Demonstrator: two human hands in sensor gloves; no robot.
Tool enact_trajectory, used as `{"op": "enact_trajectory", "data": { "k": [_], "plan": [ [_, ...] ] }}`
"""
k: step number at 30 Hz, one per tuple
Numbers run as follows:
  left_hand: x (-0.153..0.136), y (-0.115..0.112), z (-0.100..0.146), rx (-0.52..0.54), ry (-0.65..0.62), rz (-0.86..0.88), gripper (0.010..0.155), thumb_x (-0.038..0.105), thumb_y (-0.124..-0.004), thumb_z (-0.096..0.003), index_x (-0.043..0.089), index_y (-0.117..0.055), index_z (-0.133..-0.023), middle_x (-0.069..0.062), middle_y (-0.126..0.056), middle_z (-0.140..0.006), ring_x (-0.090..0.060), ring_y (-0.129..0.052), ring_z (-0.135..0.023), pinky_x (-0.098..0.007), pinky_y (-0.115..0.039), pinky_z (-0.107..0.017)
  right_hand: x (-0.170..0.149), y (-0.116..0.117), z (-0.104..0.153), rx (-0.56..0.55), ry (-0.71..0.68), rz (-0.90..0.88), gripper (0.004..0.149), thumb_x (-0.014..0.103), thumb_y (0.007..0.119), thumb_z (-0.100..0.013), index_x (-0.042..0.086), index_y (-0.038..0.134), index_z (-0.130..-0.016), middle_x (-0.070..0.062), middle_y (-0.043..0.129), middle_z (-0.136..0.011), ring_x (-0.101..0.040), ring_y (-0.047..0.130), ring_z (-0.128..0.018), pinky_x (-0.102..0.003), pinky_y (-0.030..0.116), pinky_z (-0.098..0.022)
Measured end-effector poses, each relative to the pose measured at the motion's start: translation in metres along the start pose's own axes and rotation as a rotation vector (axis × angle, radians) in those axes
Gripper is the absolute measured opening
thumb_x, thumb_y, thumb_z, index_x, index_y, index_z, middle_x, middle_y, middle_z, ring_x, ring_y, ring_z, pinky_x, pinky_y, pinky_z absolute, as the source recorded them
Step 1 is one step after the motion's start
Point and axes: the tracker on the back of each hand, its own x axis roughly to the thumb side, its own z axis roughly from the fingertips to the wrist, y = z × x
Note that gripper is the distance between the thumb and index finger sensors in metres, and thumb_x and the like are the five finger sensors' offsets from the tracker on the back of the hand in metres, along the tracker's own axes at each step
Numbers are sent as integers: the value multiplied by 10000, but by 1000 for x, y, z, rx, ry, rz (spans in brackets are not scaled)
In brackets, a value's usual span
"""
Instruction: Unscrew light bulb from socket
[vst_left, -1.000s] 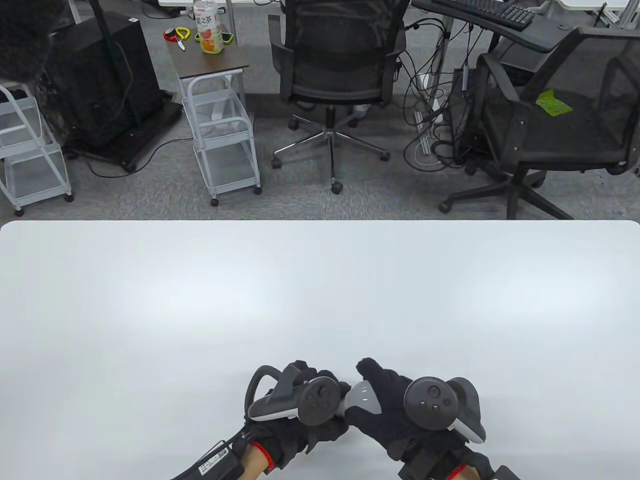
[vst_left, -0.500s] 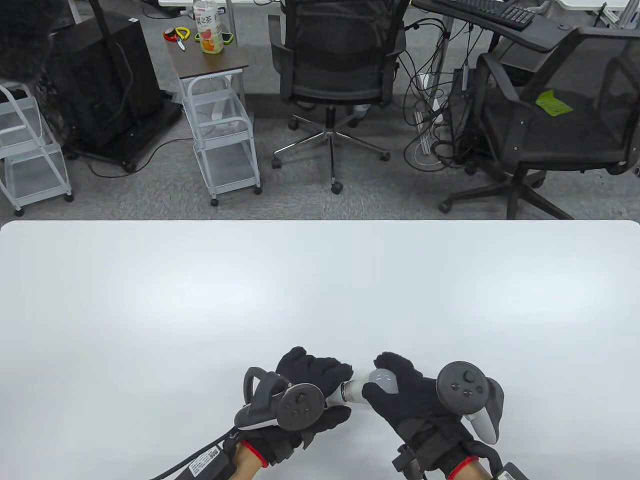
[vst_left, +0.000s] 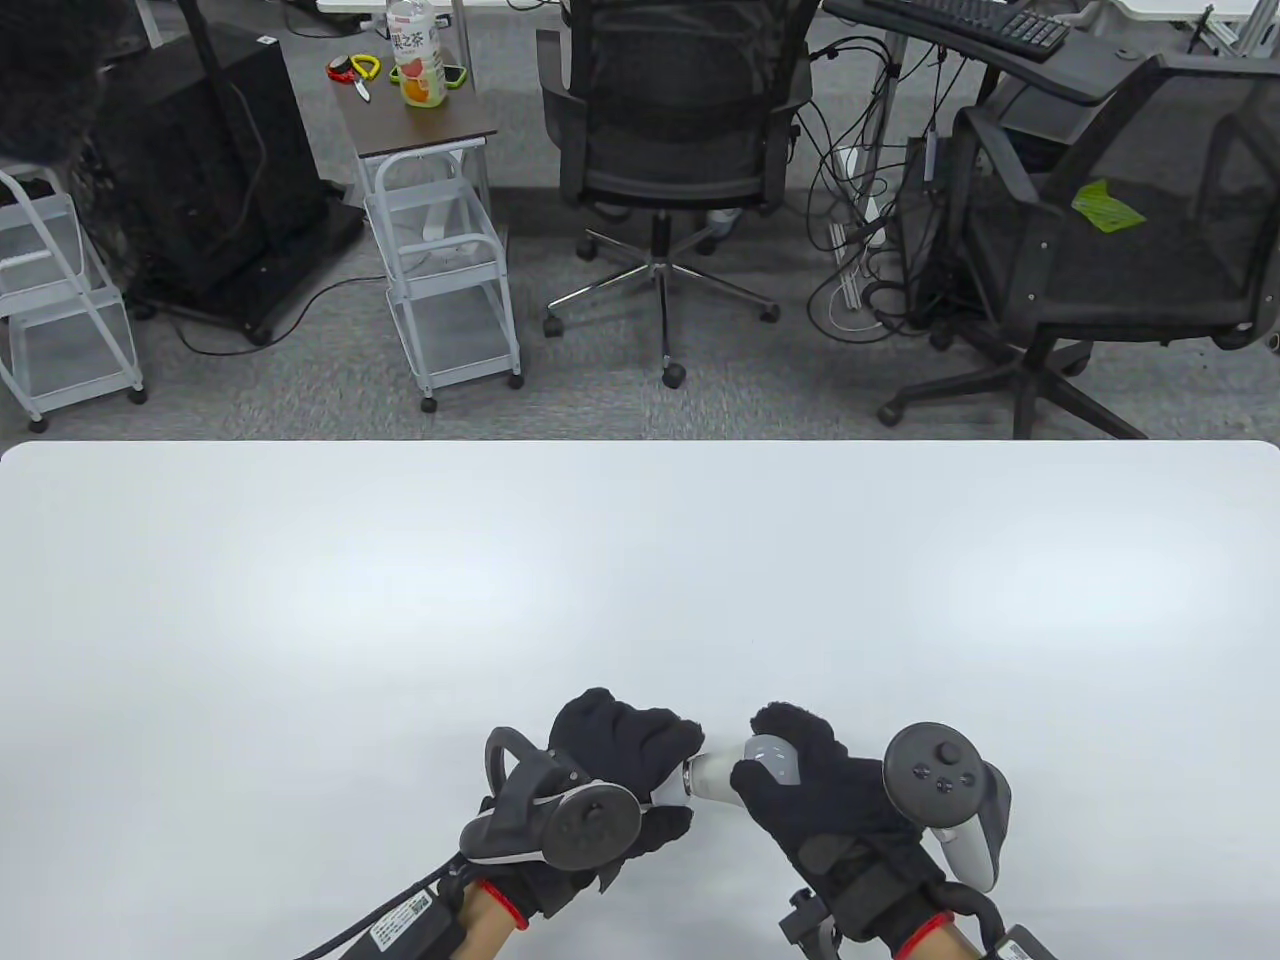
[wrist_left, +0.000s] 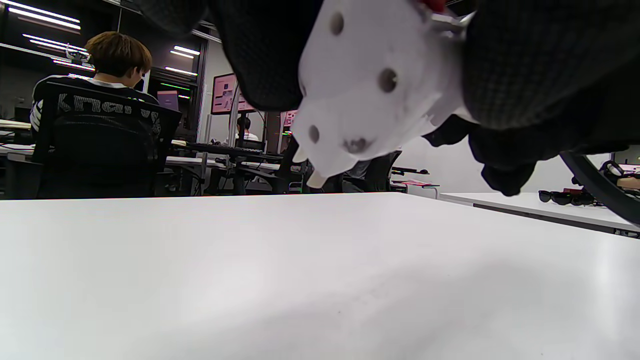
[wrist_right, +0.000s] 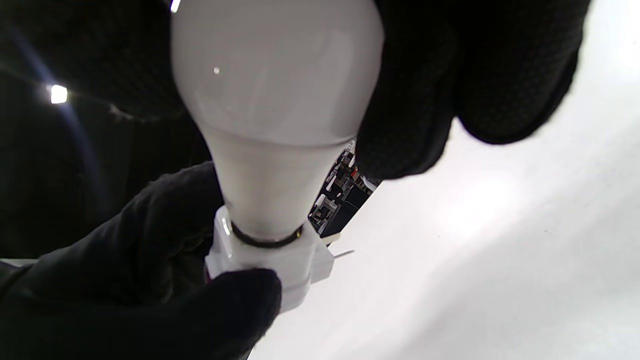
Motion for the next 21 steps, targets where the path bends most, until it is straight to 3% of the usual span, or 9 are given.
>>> {"op": "enact_trajectory", "data": {
  "k": [21],
  "plan": [
    [0, 8, 0, -5, -71, 55, 735, 476, -1019, -344, 89, -865, -949, -198, -963, -930, -438, -1024, -748, -680, -667, -663, 12, 1, 6, -1, -168, 32, 815, 571, 873, -358, 68, 569, -922, -219, 817, -844, -226, 1013, -568, -546, 872, -462]
  ]
}}
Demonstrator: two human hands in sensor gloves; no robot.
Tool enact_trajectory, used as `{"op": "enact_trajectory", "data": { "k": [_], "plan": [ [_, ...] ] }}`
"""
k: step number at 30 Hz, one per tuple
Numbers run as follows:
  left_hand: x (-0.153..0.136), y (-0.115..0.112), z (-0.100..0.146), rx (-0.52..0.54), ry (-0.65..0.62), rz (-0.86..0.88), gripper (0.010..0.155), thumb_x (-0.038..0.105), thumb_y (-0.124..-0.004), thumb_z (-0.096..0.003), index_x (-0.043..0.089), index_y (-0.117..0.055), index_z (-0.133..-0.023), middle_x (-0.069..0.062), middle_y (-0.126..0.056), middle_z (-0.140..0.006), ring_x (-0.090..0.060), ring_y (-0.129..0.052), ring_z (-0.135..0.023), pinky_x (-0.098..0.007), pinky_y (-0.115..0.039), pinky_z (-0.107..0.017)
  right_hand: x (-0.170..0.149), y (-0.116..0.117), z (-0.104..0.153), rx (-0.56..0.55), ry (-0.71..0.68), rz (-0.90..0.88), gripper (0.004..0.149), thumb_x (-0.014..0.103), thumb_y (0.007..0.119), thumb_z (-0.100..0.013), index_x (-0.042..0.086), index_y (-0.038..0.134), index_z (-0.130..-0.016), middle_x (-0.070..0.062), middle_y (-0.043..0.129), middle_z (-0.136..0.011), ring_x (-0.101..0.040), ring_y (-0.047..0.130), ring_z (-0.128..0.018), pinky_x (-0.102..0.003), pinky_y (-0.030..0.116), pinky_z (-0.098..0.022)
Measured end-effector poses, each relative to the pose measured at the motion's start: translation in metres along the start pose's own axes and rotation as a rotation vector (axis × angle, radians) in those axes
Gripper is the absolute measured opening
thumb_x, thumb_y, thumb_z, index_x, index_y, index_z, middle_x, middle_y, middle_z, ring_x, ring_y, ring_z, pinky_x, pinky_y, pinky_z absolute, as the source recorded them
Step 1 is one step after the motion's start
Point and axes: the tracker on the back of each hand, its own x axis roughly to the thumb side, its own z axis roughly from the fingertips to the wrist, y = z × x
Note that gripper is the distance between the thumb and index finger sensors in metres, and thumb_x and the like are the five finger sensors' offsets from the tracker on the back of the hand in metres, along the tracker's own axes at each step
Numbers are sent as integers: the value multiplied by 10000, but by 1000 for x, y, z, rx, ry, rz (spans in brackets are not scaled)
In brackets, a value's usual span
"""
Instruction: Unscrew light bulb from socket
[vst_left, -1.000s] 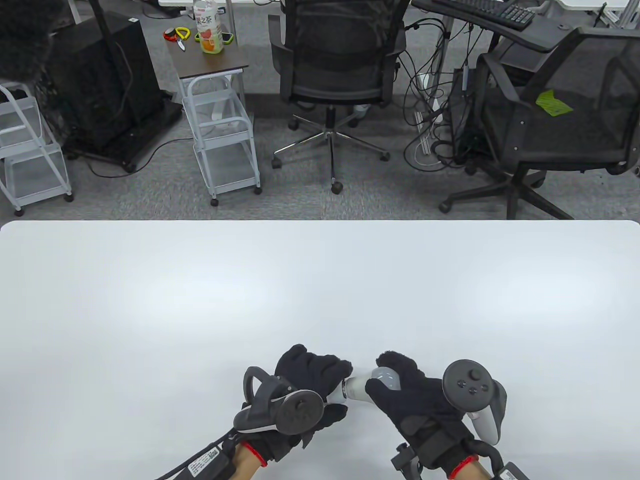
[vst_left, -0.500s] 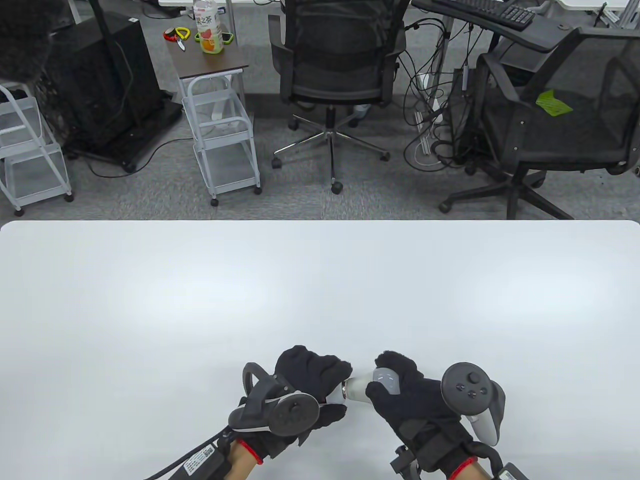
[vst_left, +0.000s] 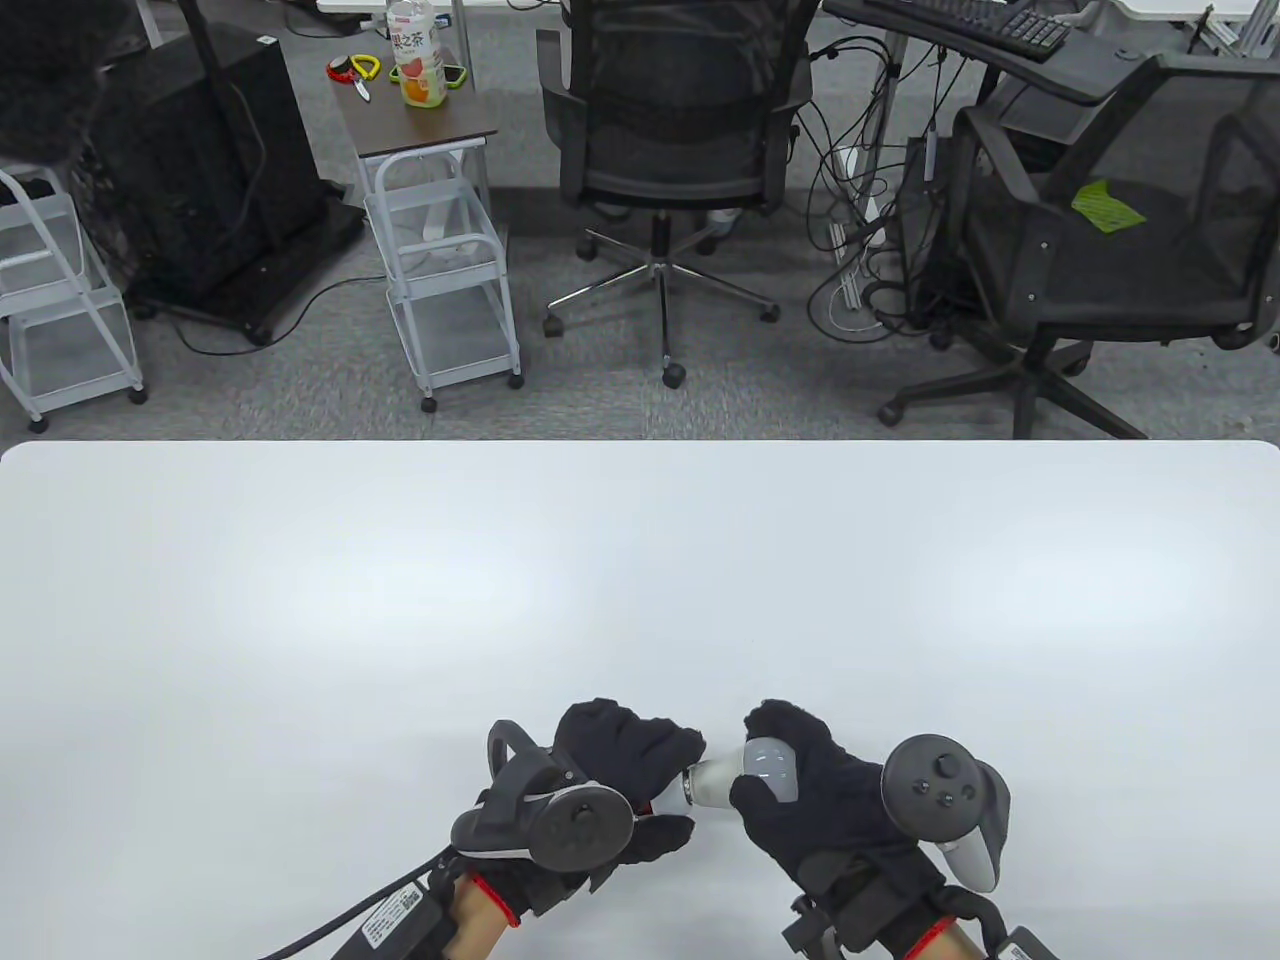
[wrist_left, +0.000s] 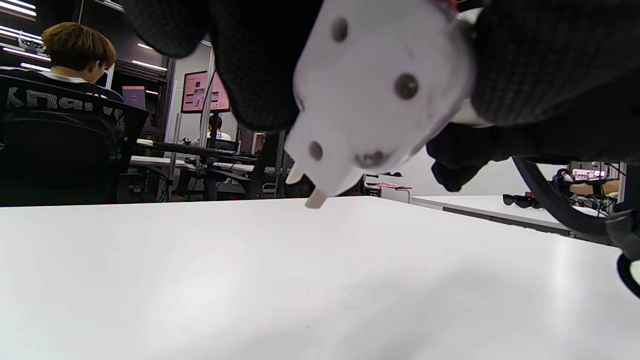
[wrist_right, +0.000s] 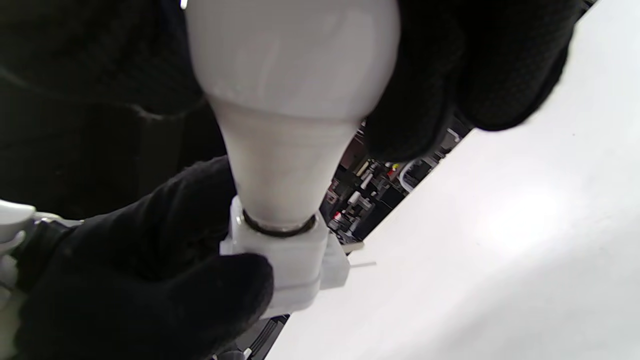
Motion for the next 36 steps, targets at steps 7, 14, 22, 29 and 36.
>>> {"op": "enact_trajectory", "data": {
  "k": [7, 14, 22, 29, 36],
  "plan": [
    [-4, 0, 3, -4, 10, 36, 741, 475, -1006, -350, 85, -853, -961, -197, -949, -939, -437, -1007, -763, -678, -649, -678, 2, 0, 0, 29, -41, 8, 824, 565, 872, -368, 86, 530, -943, -199, 770, -892, -239, 983, -637, -552, 844, -515],
    [2, 0, 2, 21, -6, -62, 752, 473, -1020, -347, 93, -842, -971, -190, -919, -958, -441, -974, -788, -685, -622, -687, -11, 0, -1, 20, 46, -53, 890, 673, 802, -391, 59, 527, -973, -241, 781, -907, -344, 979, -665, -584, 819, -508],
    [5, -3, 2, 0, -22, -100, 753, 473, -1026, -344, 101, -840, -972, -181, -917, -961, -438, -971, -795, -685, -623, -685, -18, 1, -4, 70, 139, -46, 803, 659, 800, -398, 62, 653, -914, -198, 906, -782, -220, 1037, -484, -520, 882, -397],
    [4, -3, 2, -4, -25, -89, 749, 475, -1018, -349, 102, -838, -973, -177, -917, -964, -431, -975, -794, -680, -630, -683, -12, 1, -5, 71, 117, -18, 774, 628, 827, -384, 78, 653, -900, -187, 889, -794, -217, 1027, -501, -529, 875, -414],
    [3, -3, 2, -18, -22, -75, 748, 472, -1008, -354, 101, -832, -979, -179, -914, -968, -432, -972, -799, -677, -631, -685, -9, 3, -5, 75, 94, 2, 773, 603, 843, -377, 81, 627, -904, -191, 861, -820, -234, 1018, -540, -545, 864, -441]
  ]
}}
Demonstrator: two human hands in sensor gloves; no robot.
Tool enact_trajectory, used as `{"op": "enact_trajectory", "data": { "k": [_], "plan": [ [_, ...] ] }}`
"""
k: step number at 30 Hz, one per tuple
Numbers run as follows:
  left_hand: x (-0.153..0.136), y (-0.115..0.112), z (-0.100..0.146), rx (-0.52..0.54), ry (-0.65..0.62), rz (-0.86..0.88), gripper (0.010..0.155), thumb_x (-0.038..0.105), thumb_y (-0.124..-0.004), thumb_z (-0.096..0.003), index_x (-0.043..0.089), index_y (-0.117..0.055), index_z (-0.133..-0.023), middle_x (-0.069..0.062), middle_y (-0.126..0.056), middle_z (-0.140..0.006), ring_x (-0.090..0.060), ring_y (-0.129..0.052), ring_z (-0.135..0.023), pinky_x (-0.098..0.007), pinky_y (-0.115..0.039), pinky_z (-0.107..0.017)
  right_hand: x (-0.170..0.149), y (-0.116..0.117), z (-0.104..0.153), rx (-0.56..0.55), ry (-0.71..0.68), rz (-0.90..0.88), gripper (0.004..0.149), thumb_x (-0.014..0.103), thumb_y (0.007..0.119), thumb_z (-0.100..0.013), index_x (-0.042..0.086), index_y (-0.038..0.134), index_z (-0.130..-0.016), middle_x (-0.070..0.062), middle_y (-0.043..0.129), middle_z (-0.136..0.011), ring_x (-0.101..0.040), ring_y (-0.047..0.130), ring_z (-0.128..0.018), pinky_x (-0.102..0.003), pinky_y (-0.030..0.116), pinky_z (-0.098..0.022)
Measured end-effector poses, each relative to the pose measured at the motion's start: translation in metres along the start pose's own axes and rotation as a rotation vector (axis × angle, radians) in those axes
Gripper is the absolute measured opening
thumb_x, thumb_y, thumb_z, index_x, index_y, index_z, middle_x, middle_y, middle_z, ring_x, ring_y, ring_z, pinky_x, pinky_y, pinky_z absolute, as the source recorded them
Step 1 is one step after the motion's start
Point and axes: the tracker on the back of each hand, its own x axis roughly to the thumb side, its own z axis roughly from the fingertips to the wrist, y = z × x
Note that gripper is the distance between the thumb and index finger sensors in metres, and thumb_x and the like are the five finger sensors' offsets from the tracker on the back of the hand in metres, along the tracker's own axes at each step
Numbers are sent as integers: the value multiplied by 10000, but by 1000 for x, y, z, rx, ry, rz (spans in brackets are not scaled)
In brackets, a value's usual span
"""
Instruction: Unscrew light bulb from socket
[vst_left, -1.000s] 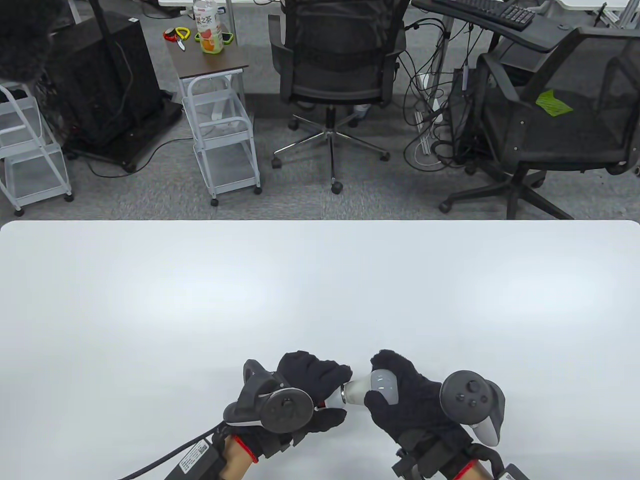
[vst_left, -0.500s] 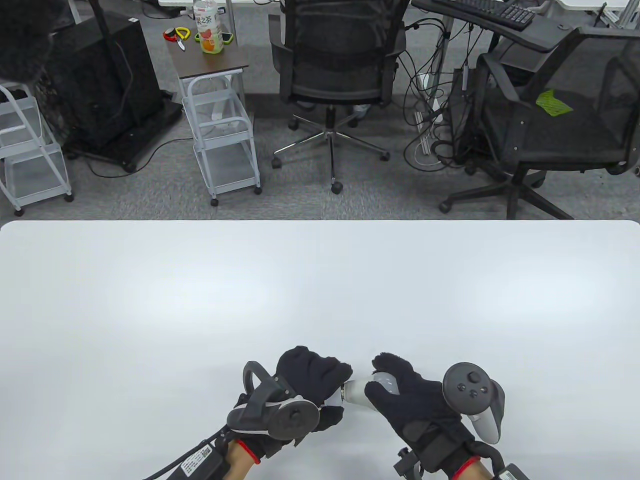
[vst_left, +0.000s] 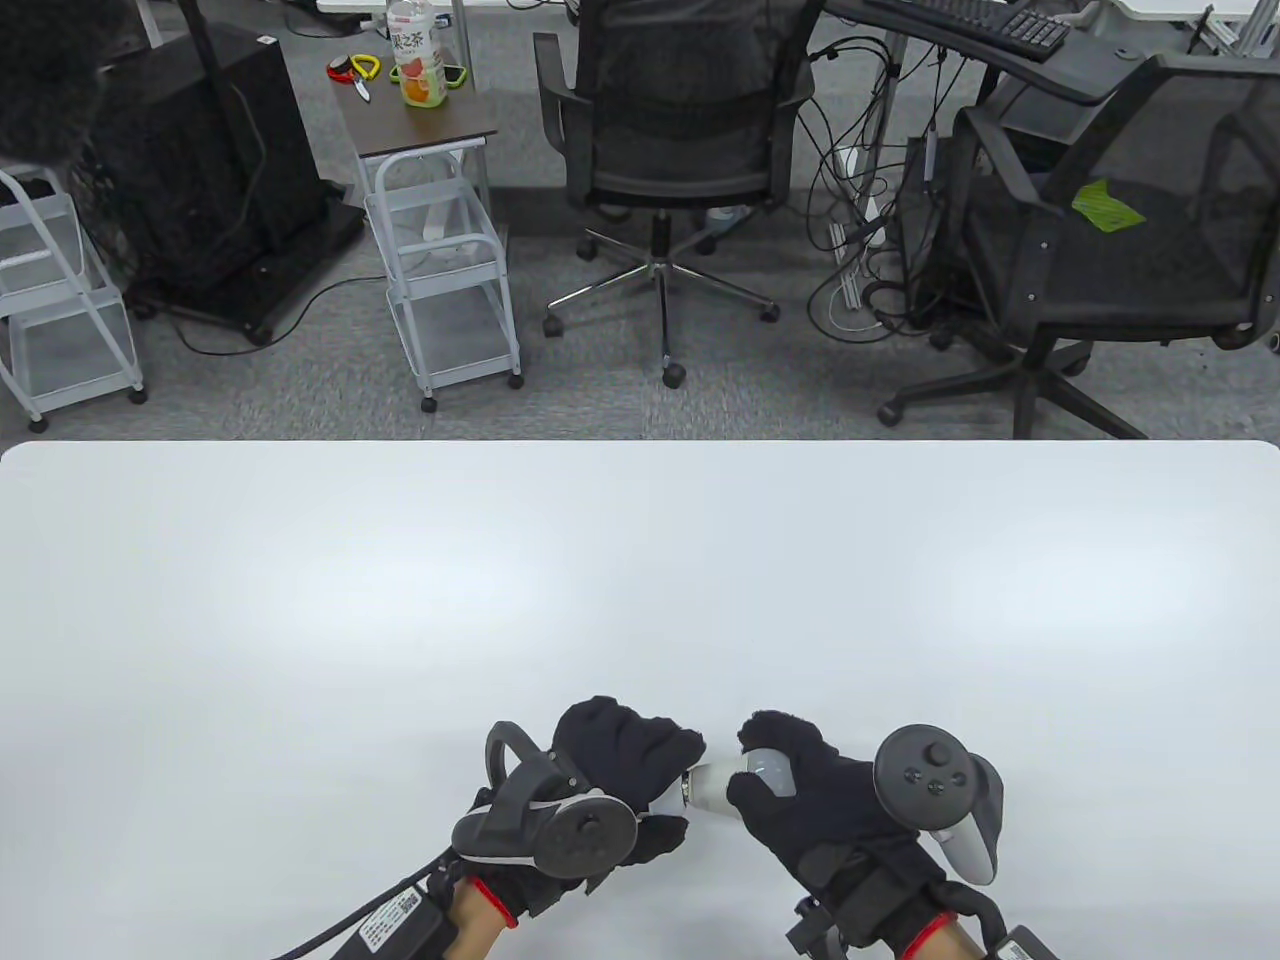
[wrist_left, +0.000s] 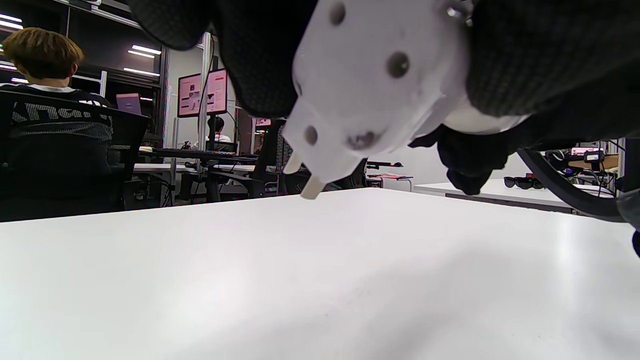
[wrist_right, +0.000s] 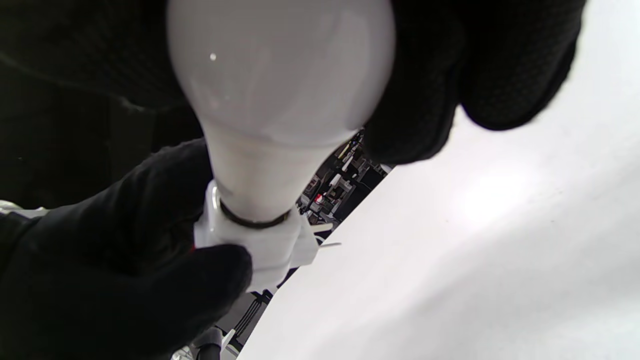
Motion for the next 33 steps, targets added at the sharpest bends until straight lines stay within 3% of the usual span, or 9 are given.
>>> {"op": "enact_trajectory", "data": {
  "k": [13, 17, 22, 27, 33],
  "plan": [
    [-5, 1, 2, 2, 13, -6, 759, 478, -1007, -347, 98, -833, -980, -176, -914, -969, -429, -974, -801, -675, -636, -686, 5, 5, 2, 37, -73, 37, 802, 550, 845, -405, 99, 502, -974, -176, 727, -945, -322, 921, -721, -597, 772, -559],
    [-2, 1, 2, 7, 4, -7, 762, 473, -1015, -345, 97, -831, -982, -178, -910, -970, -434, -965, -805, -679, -628, -687, -2, 5, 1, 30, -29, 5, 888, 662, 788, -404, 80, 479, -1000, -231, 701, -975, -412, 901, -750, -628, 751, -556],
    [1, 0, 1, 0, -10, -43, 764, 472, -1021, -342, 98, -833, -980, -173, -909, -971, -435, -962, -808, -679, -627, -688, -12, 2, 0, 39, 70, -5, 902, 749, 726, -396, 60, 597, -965, -237, 849, -864, -376, 987, -630, -601, 813, -480],
    [1, -1, 1, -12, -11, -46, 769, 472, -1026, -337, 102, -830, -982, -169, -908, -974, -429, -963, -813, -677, -630, -688, -12, 2, -1, 59, 95, 35, 810, 702, 739, -410, 71, 676, -915, -170, 933, -757, -252, 1032, -485, -528, 866, -402],
    [1, 0, 1, -15, -12, -48, 771, 479, -1025, -335, 105, -833, -981, -166, -912, -972, -423, -968, -809, -674, -637, -686, -7, 4, -2, 67, 71, 60, 759, 653, 765, -412, 85, 673, -905, -174, 901, -788, -228, 1014, -491, -520, 860, -413]
  ]
}}
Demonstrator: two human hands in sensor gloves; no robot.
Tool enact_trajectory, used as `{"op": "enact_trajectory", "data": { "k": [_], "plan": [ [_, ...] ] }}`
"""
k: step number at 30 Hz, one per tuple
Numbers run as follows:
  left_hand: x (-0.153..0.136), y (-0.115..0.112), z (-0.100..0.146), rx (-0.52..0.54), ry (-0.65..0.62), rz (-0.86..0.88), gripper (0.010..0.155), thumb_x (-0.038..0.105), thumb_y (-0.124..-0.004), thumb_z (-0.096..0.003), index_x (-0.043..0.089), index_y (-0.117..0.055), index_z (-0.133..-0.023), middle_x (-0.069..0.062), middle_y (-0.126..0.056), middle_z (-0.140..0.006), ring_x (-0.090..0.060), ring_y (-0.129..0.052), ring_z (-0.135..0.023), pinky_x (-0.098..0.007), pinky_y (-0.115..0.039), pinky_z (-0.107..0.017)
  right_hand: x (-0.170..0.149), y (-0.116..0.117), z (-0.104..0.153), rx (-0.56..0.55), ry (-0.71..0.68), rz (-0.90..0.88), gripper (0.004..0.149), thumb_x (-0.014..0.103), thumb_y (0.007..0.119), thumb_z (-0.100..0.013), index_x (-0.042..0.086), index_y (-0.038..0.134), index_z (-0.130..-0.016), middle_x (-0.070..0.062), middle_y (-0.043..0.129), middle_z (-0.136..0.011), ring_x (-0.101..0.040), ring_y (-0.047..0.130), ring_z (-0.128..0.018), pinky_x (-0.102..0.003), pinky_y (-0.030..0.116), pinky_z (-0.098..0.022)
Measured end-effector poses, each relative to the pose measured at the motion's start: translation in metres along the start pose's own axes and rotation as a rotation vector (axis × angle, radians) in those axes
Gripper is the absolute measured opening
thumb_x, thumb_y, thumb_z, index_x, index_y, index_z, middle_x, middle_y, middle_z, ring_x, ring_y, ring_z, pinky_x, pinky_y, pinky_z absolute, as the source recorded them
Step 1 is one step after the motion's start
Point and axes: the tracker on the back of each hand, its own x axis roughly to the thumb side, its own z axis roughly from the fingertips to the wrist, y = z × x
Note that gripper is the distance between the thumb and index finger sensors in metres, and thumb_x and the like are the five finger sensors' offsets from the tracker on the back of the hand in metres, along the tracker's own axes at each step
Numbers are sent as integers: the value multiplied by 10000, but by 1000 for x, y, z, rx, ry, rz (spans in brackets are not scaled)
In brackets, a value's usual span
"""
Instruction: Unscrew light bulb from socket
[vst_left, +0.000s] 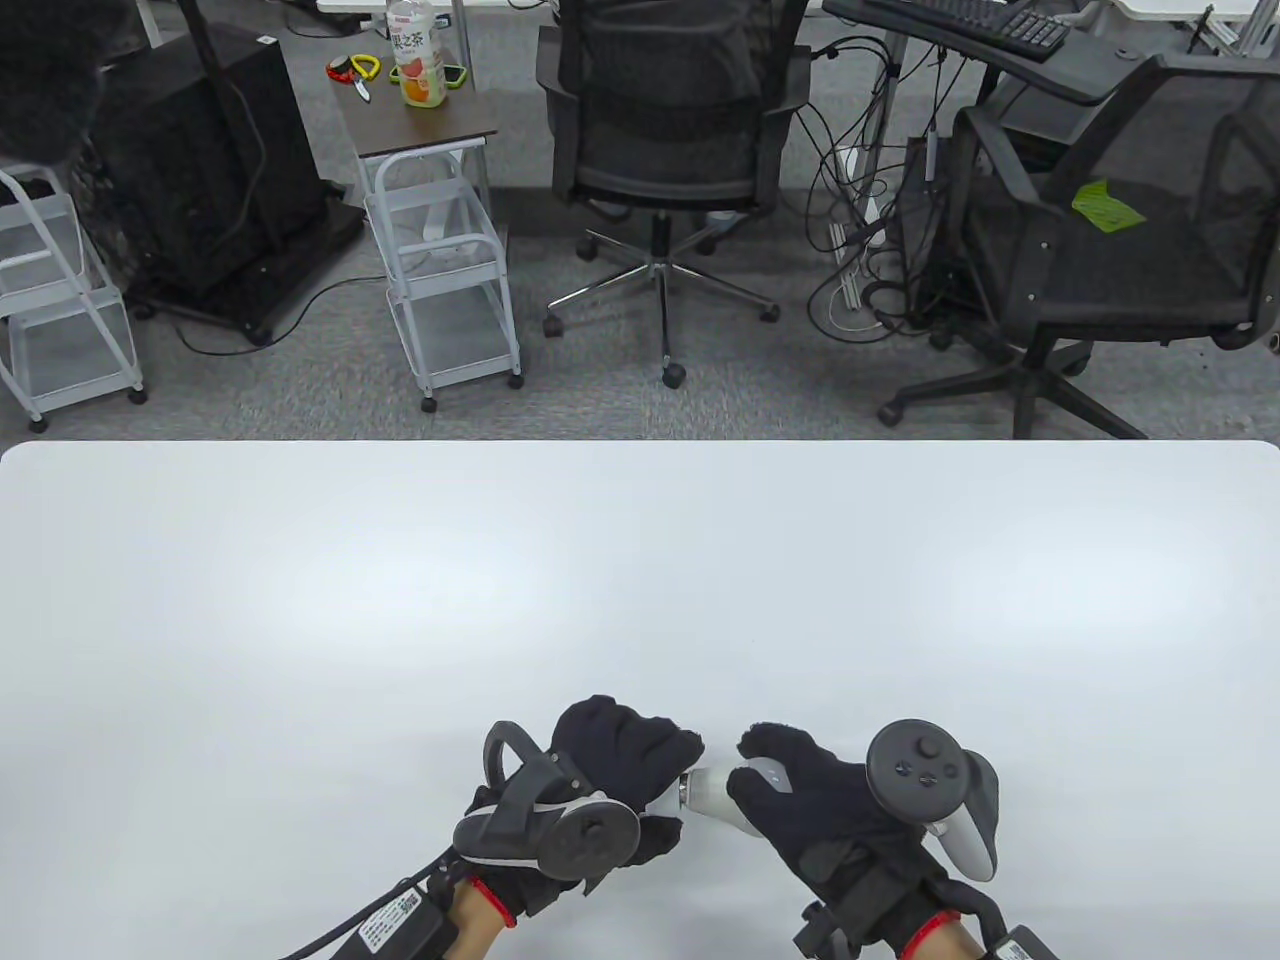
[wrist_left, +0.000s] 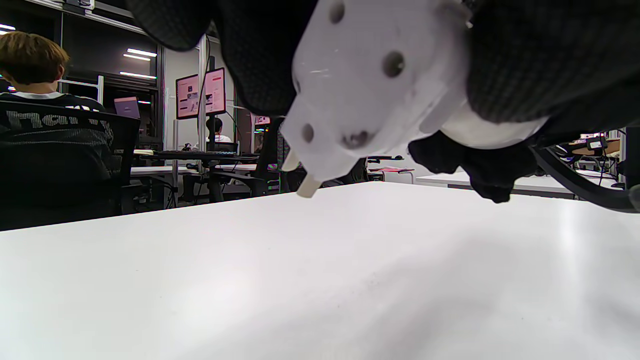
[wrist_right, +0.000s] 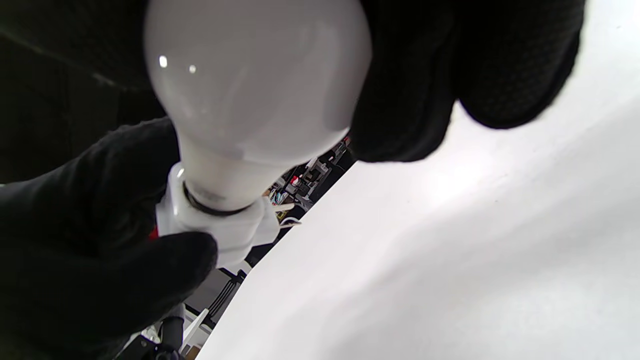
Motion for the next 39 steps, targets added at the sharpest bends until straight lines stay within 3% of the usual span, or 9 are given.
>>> {"op": "enact_trajectory", "data": {
  "k": [14, 18, 20, 23, 27, 39],
  "plan": [
    [-3, 0, 0, -22, 13, 12, 761, 477, -1017, -342, 108, -834, -982, -163, -912, -976, -421, -969, -813, -670, -639, -688, 10, 4, 2, 8, -50, 77, 758, 571, 829, -408, 102, 558, -938, -179, 765, -913, -311, 946, -681, -586, 790, -532],
    [-3, 1, 0, -15, 14, 3, 762, 477, -1013, -344, 106, -831, -985, -165, -910, -976, -424, -966, -814, -671, -637, -688, 7, 4, 2, 12, -43, 54, 786, 589, 809, -421, 93, 530, -964, -188, 748, -934, -341, 935, -704, -592, 781, -539],
    [-3, 1, 0, -10, 14, 14, 760, 473, -1013, -346, 107, -829, -986, -166, -905, -979, -427, -960, -818, -673, -632, -690, 3, 3, 2, -9, -22, 29, 842, 658, 770, -416, 81, 531, -979, -223, 749, -945, -390, 932, -714, -613, 772, -536],
    [-2, 2, 0, -2, 8, 2, 762, 472, -1015, -345, 108, -829, -987, -164, -904, -980, -425, -959, -820, -673, -631, -690, -5, 1, 1, -5, 35, 24, 893, 738, 722, -401, 66, 580, -970, -253, 809, -907, -396, 973, -660, -607, 801, -496],
    [-1, -1, -1, -15, 3, 1, 762, 475, -1015, -342, 109, -832, -985, -162, -906, -979, -424, -961, -819, -671, -634, -690, -8, 0, -1, 8, 61, 28, 849, 736, 727, -396, 61, 690, -910, -165, 972, -719, -274, 1055, -463, -535, 877, -387],
    [-3, -1, 0, -30, 15, 19, 759, 478, -1012, -344, 112, -833, -984, -159, -911, -977, -419, -967, -815, -669, -637, -690, 0, 3, -1, 17, 19, 61, 782, 638, 767, -419, 65, 624, -931, -194, 872, -825, -254, 994, -531, -535, 839, -444]
  ]
}}
